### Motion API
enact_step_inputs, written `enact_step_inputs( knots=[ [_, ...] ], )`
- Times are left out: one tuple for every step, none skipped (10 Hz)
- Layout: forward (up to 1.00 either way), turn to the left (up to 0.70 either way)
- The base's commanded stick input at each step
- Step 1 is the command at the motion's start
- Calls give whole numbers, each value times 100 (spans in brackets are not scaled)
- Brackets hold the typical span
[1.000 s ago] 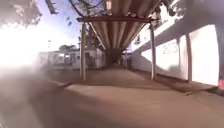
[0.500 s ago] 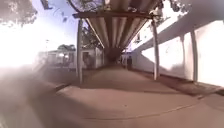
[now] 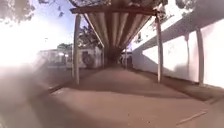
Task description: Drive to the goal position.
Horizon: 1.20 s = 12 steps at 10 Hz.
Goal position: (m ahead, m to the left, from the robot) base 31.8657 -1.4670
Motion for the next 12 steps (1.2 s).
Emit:
enact_step_inputs(
  knots=[
    [70,0],
    [70,0],
    [70,0],
    [70,0],
    [70,0],
    [70,0],
    [70,0],
    [70,0],
    [70,0],
    [70,0],
    [70,0],
    [70,0]
  ],
)
